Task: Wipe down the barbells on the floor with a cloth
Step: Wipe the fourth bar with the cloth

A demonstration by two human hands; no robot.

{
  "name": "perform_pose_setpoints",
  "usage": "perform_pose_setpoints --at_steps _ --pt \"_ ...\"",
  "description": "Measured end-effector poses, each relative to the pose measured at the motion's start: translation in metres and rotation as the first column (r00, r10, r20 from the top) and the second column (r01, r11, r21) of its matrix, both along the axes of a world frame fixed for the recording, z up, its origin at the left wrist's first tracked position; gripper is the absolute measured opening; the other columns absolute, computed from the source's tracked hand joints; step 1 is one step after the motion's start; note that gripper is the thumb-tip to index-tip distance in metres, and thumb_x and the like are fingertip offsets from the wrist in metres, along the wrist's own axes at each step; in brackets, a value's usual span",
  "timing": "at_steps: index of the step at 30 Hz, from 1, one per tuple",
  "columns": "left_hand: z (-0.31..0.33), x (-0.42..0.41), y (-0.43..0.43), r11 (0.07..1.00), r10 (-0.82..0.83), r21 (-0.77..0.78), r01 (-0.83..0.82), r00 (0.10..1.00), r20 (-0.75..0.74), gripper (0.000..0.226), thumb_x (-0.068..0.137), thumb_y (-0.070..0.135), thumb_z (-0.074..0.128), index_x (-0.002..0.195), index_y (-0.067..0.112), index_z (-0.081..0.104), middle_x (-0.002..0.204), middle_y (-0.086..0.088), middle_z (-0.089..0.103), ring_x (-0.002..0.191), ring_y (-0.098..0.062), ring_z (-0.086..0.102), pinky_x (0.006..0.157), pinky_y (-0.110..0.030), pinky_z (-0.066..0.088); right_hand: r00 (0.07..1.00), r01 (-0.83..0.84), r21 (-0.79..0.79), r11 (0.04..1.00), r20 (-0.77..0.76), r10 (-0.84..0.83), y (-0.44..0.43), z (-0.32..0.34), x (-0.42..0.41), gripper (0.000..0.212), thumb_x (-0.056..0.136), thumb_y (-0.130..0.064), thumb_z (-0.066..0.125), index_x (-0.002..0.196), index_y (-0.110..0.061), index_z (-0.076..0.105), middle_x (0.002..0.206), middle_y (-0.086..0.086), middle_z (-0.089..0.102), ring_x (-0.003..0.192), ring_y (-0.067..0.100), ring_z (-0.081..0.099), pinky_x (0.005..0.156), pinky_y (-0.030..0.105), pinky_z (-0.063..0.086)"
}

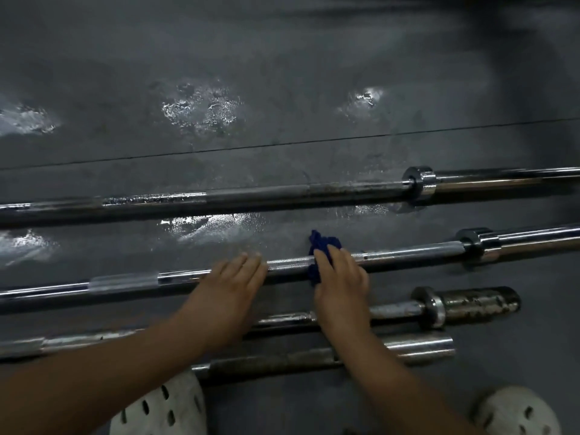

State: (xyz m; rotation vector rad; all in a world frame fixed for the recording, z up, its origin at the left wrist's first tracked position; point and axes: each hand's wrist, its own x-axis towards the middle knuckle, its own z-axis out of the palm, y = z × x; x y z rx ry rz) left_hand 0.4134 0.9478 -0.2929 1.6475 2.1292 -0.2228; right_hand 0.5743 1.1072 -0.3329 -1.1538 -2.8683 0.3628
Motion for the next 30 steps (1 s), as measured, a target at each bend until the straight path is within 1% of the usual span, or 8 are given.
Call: perform_pose_setpoints --at_steps 6,11,14,18,20,26,27,30 --pt "-0.012 0.015 -0.015 0.998 0.032 0.058 -0.03 0.999 -0.027 0.089 0.074 0.059 0.053 0.142 0.003 0.05 0.152 -0.017 0.043 0.136 -0.033 0.047 0.105 -0.047 0.046 0.976 -0.217 0.092 0.972 0.038 0.214 0.043 -0.012 0.009 0.058 0.07 -0.02 0.071 0.126 -0.025 0.058 0.121 0.001 0.059 0.106 0.026 0.054 0.093 0.045 0.037" --pt "-0.016 -0.005 -0.001 0.997 0.029 0.077 -0.026 0.999 -0.046 0.094 0.081 0.07 0.037 0.15 0.005 0.039 0.158 -0.014 0.032 0.144 -0.029 0.037 0.112 -0.047 0.036 0.978 -0.206 0.062 0.977 0.003 0.206 0.059 -0.006 -0.02 0.037 0.077 -0.028 0.044 0.11 -0.027 0.061 0.102 0.001 0.056 0.093 0.027 0.05 0.087 0.042 0.035" --pt "-0.014 -0.023 0.012 0.998 0.05 0.048 -0.049 0.999 -0.019 0.095 0.083 0.069 0.019 0.157 0.009 0.019 0.164 -0.01 0.014 0.151 -0.026 0.018 0.121 -0.044 0.02 0.996 -0.051 -0.014 0.999 -0.073 0.049 0.073 -0.003 -0.038 0.036 0.077 -0.025 0.042 0.105 -0.023 0.066 0.099 0.005 0.055 0.093 0.029 0.05 0.085 0.042 0.036" --pt "-0.019 -0.029 0.008 0.994 0.095 0.055 -0.091 0.993 -0.071 0.093 0.084 0.067 0.027 0.154 0.007 0.031 0.162 -0.013 0.026 0.149 -0.029 0.026 0.117 -0.046 0.031 0.932 0.312 0.01 0.95 -0.197 -0.304 0.069 -0.011 -0.025 0.04 0.079 -0.012 0.058 0.118 -0.016 0.065 0.118 0.014 0.057 0.106 0.037 0.049 0.088 0.048 0.041" --pt "-0.025 -0.029 0.007 0.993 0.101 0.066 -0.096 0.991 -0.085 0.093 0.082 0.067 0.036 0.152 0.005 0.035 0.16 -0.015 0.029 0.147 -0.03 0.029 0.114 -0.049 0.035 0.919 0.36 0.045 0.932 -0.188 -0.345 0.04 -0.016 -0.034 0.048 0.074 -0.006 0.069 0.121 -0.014 0.064 0.127 0.017 0.056 0.109 0.04 0.048 0.09 0.05 0.044" --pt "-0.031 -0.027 0.007 0.991 0.111 0.086 -0.103 0.989 -0.097 0.094 0.079 0.067 0.04 0.151 0.006 0.037 0.159 -0.015 0.032 0.145 -0.032 0.033 0.113 -0.049 0.037 0.953 -0.262 0.107 0.959 -0.126 0.274 0.035 -0.005 -0.062 0.049 0.061 -0.017 0.072 0.11 -0.016 0.069 0.116 0.01 0.062 0.097 0.032 0.058 0.082 0.041 0.052" --pt "-0.032 -0.027 0.006 0.991 0.109 0.09 -0.101 0.99 -0.093 0.093 0.079 0.066 0.041 0.151 0.007 0.036 0.159 -0.014 0.032 0.145 -0.031 0.032 0.113 -0.049 0.037 0.965 -0.222 0.102 0.97 -0.122 0.233 0.057 -0.005 -0.049 0.044 0.063 -0.017 0.067 0.106 -0.015 0.07 0.114 0.01 0.062 0.097 0.032 0.058 0.084 0.04 0.051" --pt "-0.032 -0.027 0.006 0.989 0.118 0.104 -0.107 0.987 -0.105 0.093 0.078 0.065 0.045 0.151 0.008 0.036 0.159 -0.013 0.032 0.145 -0.03 0.033 0.114 -0.049 0.036 0.961 0.257 0.028 0.966 -0.112 -0.252 0.088 -0.002 -0.016 0.037 0.075 -0.01 0.065 0.111 -0.01 0.07 0.118 0.017 0.058 0.099 0.04 0.052 0.085 0.043 0.047"
